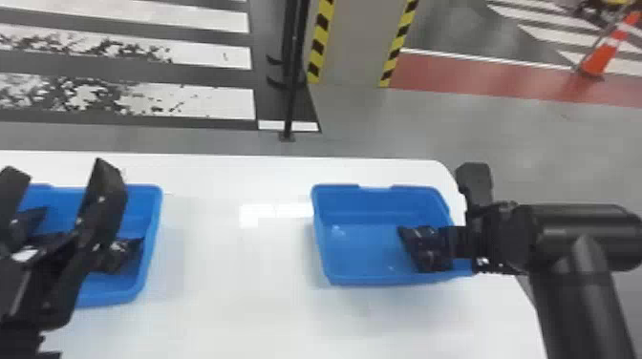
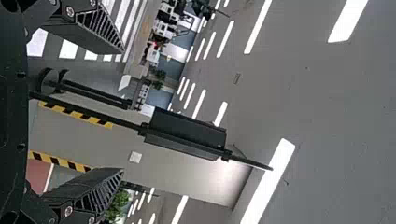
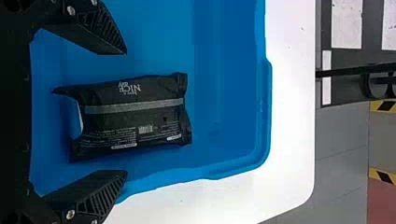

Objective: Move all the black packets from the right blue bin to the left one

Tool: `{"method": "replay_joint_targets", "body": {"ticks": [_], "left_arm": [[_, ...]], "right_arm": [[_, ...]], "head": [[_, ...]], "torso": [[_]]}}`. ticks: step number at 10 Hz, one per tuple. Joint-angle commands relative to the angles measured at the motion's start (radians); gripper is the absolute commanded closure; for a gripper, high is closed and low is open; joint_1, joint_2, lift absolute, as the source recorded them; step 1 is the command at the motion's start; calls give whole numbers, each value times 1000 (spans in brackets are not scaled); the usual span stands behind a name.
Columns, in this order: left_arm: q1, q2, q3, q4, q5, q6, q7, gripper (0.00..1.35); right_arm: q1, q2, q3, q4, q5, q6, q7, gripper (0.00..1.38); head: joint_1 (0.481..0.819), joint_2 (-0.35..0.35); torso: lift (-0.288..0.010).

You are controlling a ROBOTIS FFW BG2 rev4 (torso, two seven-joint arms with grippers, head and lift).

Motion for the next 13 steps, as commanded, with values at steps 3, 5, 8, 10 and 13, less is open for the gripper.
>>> {"method": "replay_joint_targets", "body": {"ticks": [3,5,8,10,13], "left_arm": [[0,0,0,2,0,-4,0,142],[0,0,0,2,0,-4,0,142],[0,0,0,5,2,-6,0,142],[-2,0,0,10,2,-9,0,142],[-5,-2,0,12,6,-11,0,142]], "right_arm": [[12,5,-9,33,-18,-43,-1,151],[17,10,-9,41,-18,-50,-2,177],[46,16,-27,23,-30,-50,-13,341],[44,17,-33,28,-54,-26,-21,903],[58,17,-33,14,-74,-48,-35,1098]], "head": [[695,-248],[695,-245],[695,-245],[695,-248],[695,-244]], "torso": [[-140],[-140],[-140],[-140],[-140]]}}
